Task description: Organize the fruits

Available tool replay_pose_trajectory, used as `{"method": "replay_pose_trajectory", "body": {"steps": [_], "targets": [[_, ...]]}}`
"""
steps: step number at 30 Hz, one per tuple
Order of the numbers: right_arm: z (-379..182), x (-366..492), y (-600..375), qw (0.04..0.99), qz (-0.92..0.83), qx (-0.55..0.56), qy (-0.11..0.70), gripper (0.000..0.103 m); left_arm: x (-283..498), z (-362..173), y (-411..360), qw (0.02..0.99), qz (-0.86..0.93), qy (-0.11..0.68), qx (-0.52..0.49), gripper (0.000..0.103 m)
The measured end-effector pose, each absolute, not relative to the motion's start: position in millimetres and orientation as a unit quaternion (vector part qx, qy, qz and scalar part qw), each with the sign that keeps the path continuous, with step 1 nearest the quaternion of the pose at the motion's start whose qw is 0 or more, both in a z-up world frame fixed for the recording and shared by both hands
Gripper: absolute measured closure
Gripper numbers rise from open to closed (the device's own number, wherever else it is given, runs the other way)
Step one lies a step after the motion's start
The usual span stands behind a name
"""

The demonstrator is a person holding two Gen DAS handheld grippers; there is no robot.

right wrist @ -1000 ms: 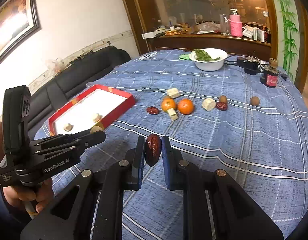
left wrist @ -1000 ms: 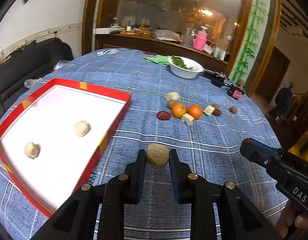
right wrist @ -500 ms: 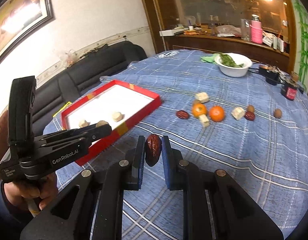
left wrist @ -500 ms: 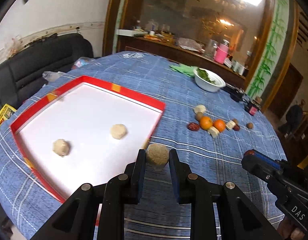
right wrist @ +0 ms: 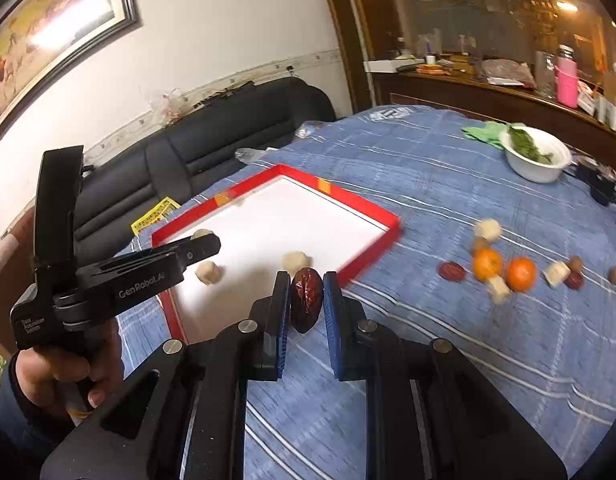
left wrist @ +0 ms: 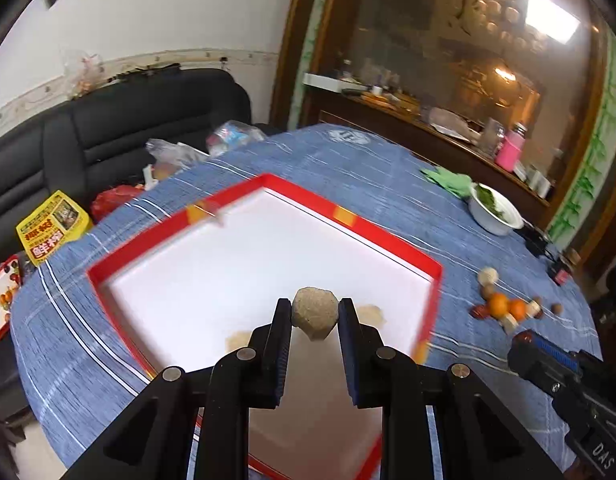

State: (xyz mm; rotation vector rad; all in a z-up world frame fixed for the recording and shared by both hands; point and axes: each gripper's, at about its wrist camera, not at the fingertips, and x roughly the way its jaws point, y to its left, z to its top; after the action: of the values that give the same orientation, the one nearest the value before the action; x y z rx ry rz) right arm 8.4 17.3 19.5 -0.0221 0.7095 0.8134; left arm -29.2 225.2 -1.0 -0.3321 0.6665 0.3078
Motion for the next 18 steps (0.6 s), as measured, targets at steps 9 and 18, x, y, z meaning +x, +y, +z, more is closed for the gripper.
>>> {"method": "replay_pose_trajectory", "body": {"steps": [9, 18], "targets": [[2, 19, 71, 0.836, 0.415, -0.022, 0.359, 0.087, -12, -10, 253, 0.908, 0.19, 0.341, -0.151, 0.081], [-23, 26, 98, 0.821, 0.419, -0.043, 0.386, 0.087, 3, -24, 260, 0.894, 0.22, 0.364, -0.144, 0.081]]}}
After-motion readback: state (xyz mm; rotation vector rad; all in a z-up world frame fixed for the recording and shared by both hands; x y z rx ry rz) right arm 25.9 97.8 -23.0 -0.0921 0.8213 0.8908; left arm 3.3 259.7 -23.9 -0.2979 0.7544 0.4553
